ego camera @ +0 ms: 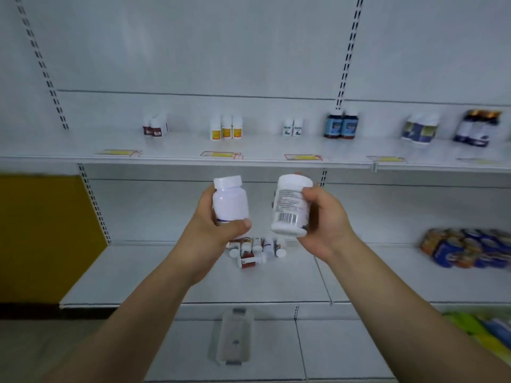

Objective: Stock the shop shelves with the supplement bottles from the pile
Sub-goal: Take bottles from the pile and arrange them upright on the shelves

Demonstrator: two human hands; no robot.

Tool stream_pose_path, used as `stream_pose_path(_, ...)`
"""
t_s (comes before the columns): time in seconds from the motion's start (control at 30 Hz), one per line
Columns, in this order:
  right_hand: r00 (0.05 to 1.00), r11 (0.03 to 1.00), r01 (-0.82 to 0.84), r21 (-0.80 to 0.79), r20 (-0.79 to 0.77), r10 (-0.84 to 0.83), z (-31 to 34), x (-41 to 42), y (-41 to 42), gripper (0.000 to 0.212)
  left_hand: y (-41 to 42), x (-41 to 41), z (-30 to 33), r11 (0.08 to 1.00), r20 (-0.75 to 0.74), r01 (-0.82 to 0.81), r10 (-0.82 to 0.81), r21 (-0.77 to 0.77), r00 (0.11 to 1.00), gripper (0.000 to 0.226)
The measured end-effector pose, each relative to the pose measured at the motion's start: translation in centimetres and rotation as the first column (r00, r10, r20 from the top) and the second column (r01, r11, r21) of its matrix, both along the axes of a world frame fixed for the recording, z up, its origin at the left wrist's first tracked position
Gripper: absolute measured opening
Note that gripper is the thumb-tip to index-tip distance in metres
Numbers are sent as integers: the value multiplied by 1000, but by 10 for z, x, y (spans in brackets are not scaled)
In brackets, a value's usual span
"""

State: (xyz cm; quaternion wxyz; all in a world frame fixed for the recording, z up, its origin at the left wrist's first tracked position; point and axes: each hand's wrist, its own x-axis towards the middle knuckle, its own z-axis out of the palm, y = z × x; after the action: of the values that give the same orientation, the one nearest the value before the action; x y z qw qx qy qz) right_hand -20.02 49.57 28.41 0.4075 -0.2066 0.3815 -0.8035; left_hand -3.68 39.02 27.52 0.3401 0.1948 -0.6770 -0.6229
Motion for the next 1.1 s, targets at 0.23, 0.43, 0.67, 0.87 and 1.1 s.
stream_pose_path(0.23,993,994,89,-61,-65,-93,42,-63,94,45,77,-82,46,921,-232,311,-258,233,938,50)
stream_pose_path(0.43,909,944,328,46,-287,-302,53,-160,213,26,173,-199,50,877,-165,439,-411,197,896,46)
stream_pose_path(0.67,673,762,632,143,-588,-448,61,-262,346,29,280,-336,51,837,-95,507,-499,207,861,33)
stream_pose_path(0.87,570,640,750,168,-656,-495,63,-342,395,43,332,-434,64,828,-5,551,-553,109,833,40)
stream_pose_path(1.1,431,500,858,118,-695,-576,64,-444,409,29,345,-559,76,803,-12,596,-596,9,803,48)
